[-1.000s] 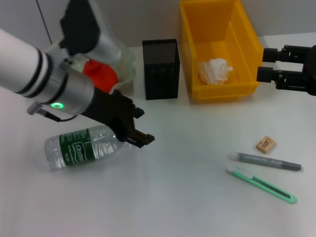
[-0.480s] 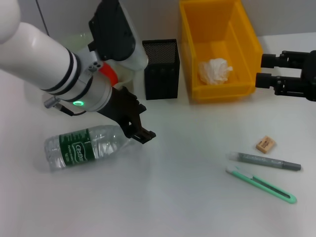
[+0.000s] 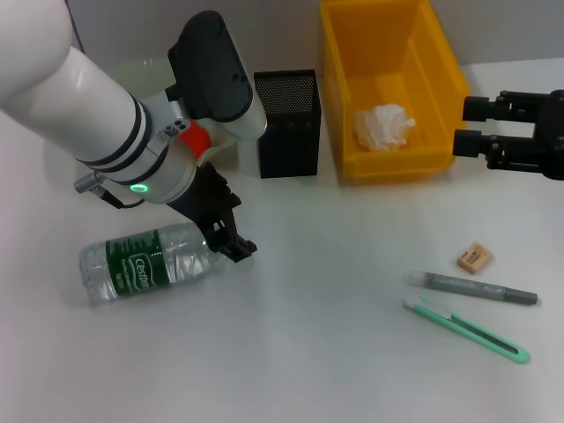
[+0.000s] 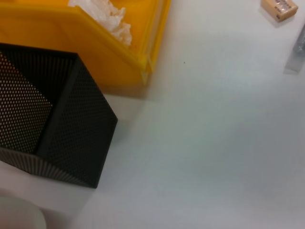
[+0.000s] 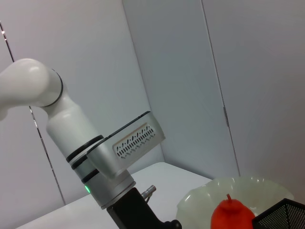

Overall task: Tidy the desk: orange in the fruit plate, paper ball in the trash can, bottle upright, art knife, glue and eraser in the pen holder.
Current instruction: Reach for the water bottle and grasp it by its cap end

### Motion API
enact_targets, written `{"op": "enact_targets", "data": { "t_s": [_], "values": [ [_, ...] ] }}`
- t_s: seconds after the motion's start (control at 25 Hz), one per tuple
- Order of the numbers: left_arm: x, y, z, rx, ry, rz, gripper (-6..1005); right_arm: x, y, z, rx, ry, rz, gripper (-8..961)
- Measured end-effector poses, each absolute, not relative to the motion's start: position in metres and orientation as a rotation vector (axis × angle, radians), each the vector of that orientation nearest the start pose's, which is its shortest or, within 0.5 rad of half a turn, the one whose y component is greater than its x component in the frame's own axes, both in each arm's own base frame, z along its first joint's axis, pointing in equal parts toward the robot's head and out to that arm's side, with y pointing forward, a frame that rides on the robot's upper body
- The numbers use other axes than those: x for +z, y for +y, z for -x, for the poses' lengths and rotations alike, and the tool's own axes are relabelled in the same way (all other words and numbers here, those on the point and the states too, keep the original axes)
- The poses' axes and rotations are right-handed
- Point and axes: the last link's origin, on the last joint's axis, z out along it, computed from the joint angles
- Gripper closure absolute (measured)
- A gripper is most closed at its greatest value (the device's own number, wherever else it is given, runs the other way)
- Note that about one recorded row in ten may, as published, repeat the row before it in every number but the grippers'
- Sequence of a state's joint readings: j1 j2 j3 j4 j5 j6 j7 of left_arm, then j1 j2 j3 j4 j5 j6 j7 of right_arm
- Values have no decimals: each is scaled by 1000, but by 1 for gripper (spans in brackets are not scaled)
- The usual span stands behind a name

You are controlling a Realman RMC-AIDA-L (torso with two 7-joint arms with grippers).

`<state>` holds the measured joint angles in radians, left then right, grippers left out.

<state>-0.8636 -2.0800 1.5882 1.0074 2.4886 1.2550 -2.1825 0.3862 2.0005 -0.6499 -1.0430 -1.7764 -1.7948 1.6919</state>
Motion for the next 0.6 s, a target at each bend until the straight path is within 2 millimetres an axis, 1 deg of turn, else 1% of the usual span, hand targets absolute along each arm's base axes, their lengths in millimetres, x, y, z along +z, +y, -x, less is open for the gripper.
{"op": "enact_targets", "data": {
  "t_s": [0.2, 0.4, 0.6],
  "values": [
    [-74, 390, 129, 576, -121, 2827, 287, 111, 313, -247, 861, 592, 2606, 300],
    [-81, 388, 130, 623, -98, 2826, 287, 112, 314, -246, 862, 594, 2604, 300],
    [-81, 389, 130, 629, -92, 2814, 287, 111, 314, -246, 865, 597, 2604, 300]
  ]
}}
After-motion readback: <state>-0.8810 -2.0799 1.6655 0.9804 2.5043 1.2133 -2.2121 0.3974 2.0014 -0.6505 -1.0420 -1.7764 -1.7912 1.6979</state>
